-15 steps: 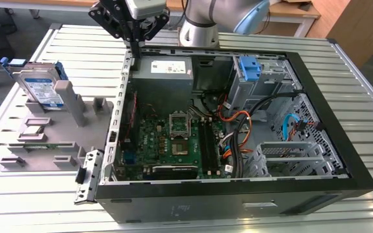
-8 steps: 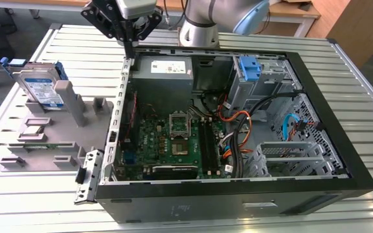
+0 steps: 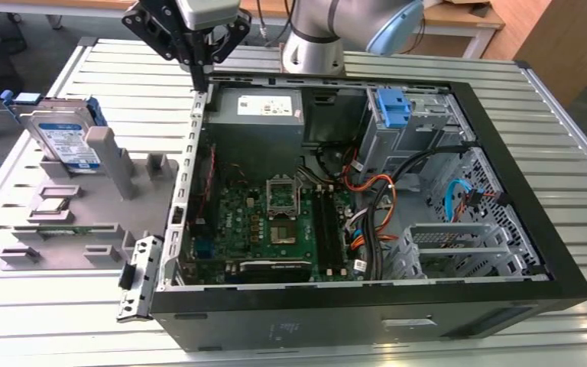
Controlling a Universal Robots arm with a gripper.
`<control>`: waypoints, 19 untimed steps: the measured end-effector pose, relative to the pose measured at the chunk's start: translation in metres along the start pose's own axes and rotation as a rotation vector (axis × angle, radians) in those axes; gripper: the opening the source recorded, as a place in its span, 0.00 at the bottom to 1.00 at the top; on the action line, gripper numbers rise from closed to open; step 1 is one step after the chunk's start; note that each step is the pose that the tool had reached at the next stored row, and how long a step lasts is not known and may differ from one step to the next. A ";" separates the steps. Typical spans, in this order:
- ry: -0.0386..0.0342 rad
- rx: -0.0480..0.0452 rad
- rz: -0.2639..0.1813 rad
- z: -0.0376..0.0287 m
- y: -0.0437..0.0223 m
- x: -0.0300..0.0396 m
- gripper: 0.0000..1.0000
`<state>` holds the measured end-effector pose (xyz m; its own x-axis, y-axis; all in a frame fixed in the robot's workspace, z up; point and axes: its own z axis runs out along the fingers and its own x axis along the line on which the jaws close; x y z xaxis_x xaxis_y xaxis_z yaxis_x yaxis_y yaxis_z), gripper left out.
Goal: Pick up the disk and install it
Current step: 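Reach for the disk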
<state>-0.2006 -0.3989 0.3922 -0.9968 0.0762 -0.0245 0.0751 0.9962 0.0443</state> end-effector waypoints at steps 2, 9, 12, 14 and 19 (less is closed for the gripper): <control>0.0000 0.0000 0.000 0.0000 -0.0001 0.0013 0.11; 0.0000 -0.0001 0.000 -0.0001 -0.0005 0.0071 0.11; 0.0000 0.0000 0.000 -0.0001 -0.0006 0.0075 0.11; 0.0001 0.0000 0.000 -0.0001 -0.0006 0.0076 0.11; 0.0000 0.0000 0.000 0.0000 -0.0007 0.0097 0.11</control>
<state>-0.2103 -0.3989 0.3919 -0.9968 0.0762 -0.0245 0.0751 0.9962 0.0444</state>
